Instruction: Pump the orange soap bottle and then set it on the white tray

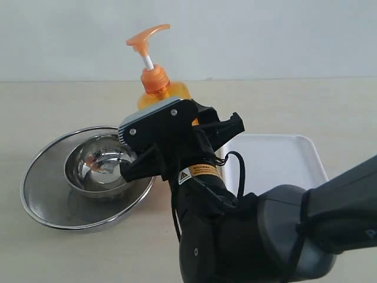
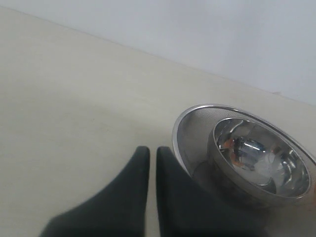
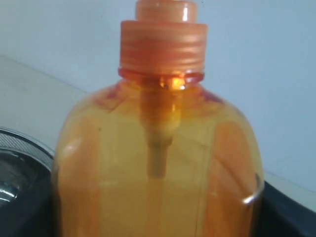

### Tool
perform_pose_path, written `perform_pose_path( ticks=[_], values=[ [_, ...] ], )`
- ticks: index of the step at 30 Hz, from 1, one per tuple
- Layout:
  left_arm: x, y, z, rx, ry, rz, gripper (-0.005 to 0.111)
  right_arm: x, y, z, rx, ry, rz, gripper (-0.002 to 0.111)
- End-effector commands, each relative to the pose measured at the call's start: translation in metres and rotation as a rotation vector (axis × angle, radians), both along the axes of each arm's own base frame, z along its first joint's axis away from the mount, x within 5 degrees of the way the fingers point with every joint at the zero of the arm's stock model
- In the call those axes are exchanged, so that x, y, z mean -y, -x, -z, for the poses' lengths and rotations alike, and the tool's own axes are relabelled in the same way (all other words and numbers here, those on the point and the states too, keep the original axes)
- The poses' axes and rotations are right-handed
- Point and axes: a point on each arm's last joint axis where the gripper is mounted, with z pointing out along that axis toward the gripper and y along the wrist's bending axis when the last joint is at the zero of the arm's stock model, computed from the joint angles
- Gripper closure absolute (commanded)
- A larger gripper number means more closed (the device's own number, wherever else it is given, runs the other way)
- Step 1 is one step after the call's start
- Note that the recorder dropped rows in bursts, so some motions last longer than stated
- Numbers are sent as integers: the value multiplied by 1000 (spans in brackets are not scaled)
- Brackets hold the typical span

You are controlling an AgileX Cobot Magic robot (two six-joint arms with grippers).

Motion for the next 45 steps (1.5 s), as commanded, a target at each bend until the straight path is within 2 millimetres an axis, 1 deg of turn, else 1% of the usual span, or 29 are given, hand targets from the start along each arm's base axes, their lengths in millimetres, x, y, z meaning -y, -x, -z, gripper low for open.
perform_pose_path(
  ticks=[1, 14, 18, 22, 26, 28, 35, 37, 38, 39, 40, 41, 43, 45],
  values=[
    [0, 0, 1, 2, 7, 0, 102, 1, 0, -13, 98, 3, 12, 108],
    [0, 0, 1, 2, 7, 0, 102, 0, 0, -13, 107, 12, 1, 108],
    [-2, 0, 0, 3, -151, 10, 102, 1, 0, -13, 105, 12, 4, 108],
    [-2, 0, 0, 3, -151, 10, 102, 1, 0, -13, 105, 12, 5, 108],
    [-5, -2, -9, 81, -442, 30, 102, 0, 0, -13, 114, 37, 1, 108],
    [-4, -2, -15, 154, -438, 31, 102, 0, 0, -13, 116, 39, 0, 108],
    [2, -1, -42, 464, -363, 27, 102, 0, 0, -13, 115, 38, 0, 108],
    [3, 1, -47, 533, -210, 31, 102, 0, 0, -13, 115, 38, 0, 108],
    [4, 2, -51, 582, -81, 41, 102, 0, 0, -13, 115, 38, 0, 108],
    [5, 3, -55, 633, -3, 54, 102, 0, 0, -13, 115, 38, 0, 108],
    [6, 7, -63, 719, 102, 83, 102, 0, 0, -13, 115, 38, 0, 108],
    [9, 10, -69, 801, 170, 127, 102, 0, 0, -13, 115, 38, 0, 108],
    [13, 15, -78, 865, 225, 189, 102, 1, -1, -13, 115, 38, 2, 108],
    [12, 17, -94, 839, 278, 180, 102, 1, -1, -13, 115, 38, 2, 108]
  ],
)
